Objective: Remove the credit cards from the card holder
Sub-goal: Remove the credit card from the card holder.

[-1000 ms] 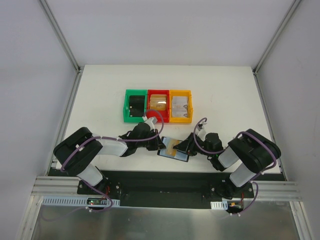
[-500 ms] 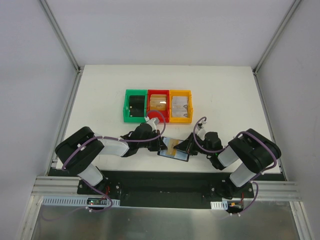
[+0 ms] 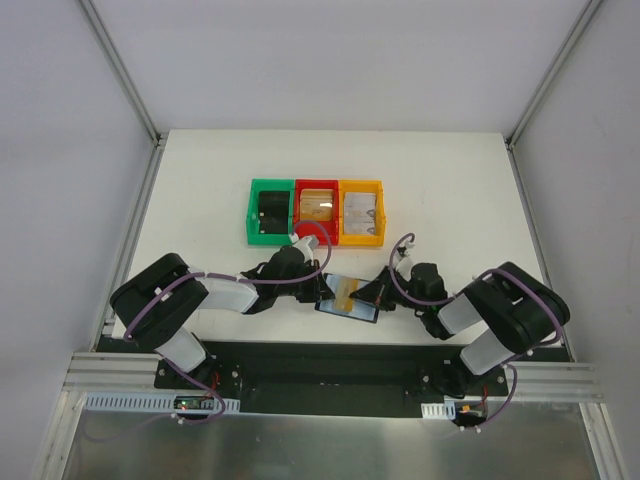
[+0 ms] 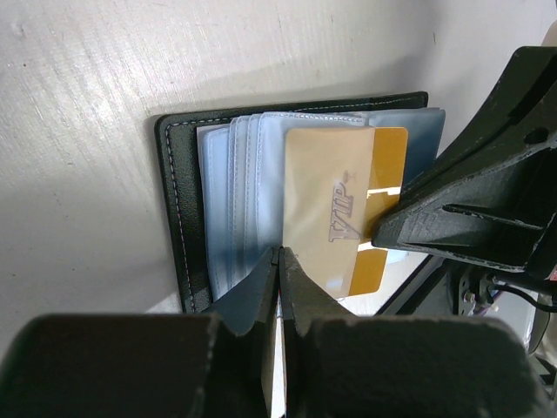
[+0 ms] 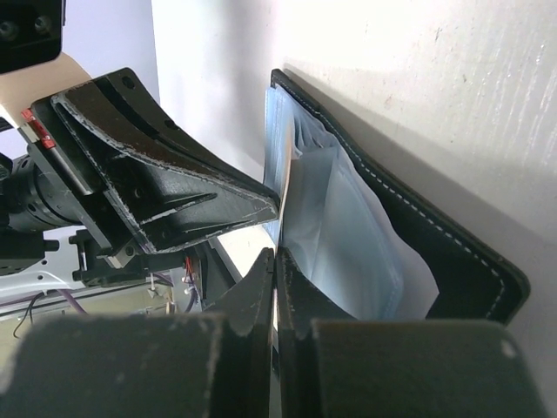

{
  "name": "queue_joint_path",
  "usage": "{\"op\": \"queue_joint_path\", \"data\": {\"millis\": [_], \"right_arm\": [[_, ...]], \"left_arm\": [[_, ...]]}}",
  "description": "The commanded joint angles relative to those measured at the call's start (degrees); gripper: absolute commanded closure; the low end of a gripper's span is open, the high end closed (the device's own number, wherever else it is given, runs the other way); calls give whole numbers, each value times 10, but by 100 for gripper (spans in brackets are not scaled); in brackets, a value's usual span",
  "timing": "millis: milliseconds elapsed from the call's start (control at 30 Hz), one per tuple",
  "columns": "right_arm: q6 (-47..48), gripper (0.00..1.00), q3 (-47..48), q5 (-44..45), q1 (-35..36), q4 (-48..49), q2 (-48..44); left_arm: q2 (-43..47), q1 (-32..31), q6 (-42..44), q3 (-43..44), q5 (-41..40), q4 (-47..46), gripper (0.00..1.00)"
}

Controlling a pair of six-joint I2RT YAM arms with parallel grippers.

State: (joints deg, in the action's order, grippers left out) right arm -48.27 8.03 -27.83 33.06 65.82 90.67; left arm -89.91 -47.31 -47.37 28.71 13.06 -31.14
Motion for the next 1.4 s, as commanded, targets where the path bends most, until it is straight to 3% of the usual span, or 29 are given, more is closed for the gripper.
{"op": "queue_joint_path", "data": {"millis": [0,533,833,1000,1200,1367], "right_arm": [[19,99,0,-19,-7,5,-45],[74,99,-15,-20,-27,-161,-185],[78,99,27,-19,-32,-416,-337],[78,99,50,-19,-34,-516,-378],[78,99,77,-19,-34,-611,-428],[78,99,113,-19,-34,-690,-463]], "left_arm": [[-13,-6,0,-8,-17,44,100],[-10,0,-9,-18,-22,35,100],[-5,0,-8,-18,-20,32,100],[3,0,-7,-16,-9,28,84],[35,1,-6,6,19,40,47],[109,-1,9,49,11,115,37]]}}
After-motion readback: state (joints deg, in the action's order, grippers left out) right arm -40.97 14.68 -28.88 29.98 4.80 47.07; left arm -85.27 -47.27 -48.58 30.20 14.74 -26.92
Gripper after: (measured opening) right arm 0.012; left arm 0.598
